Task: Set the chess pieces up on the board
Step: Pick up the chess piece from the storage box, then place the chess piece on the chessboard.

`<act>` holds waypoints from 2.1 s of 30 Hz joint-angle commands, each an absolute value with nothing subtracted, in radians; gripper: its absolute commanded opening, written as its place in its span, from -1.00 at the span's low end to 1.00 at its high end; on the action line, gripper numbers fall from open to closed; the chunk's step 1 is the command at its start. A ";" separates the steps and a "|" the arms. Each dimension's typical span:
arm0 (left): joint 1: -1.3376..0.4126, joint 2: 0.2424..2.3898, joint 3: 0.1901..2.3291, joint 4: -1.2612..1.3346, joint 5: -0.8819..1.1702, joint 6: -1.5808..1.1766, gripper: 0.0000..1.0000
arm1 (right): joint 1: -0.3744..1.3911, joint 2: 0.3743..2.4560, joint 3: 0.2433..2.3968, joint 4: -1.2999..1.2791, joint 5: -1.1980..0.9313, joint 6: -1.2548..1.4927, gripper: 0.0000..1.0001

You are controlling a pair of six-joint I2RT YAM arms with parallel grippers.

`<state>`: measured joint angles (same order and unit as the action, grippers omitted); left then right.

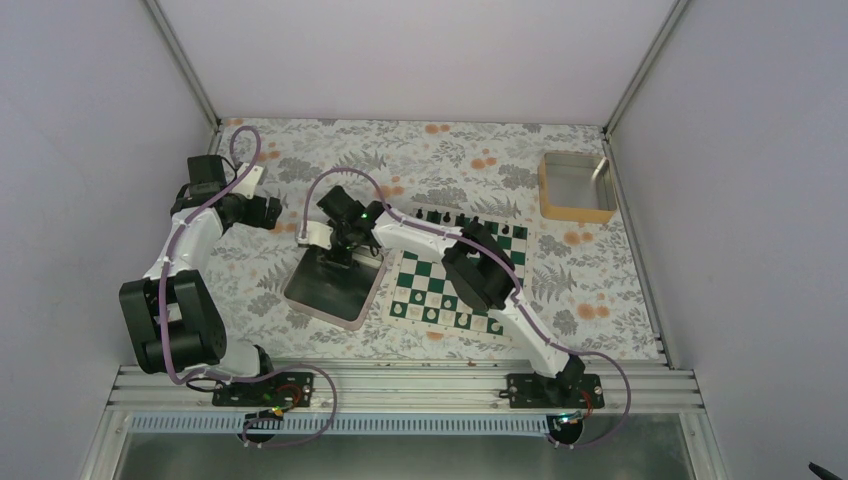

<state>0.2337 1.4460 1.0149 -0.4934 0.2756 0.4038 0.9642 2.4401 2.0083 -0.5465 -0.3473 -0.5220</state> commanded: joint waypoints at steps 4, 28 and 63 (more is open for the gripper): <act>0.239 1.417 1.006 -0.472 0.298 0.411 1.00 | 0.980 2.441 2.031 -0.550 -0.323 -0.527 -0.89; 0.239 1.421 1.023 -0.477 0.248 0.404 1.00 | 0.694 1.803 1.458 -0.517 -0.264 -0.498 -0.92; 0.236 1.453 1.048 -0.493 0.231 0.398 1.00 | 0.170 1.588 0.909 -0.329 -0.394 -0.566 -0.90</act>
<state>0.2337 1.4445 1.0191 -0.4927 0.2287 0.4030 0.1837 1.5715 0.9173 -0.3710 -0.3580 -0.5419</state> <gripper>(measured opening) 0.999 0.062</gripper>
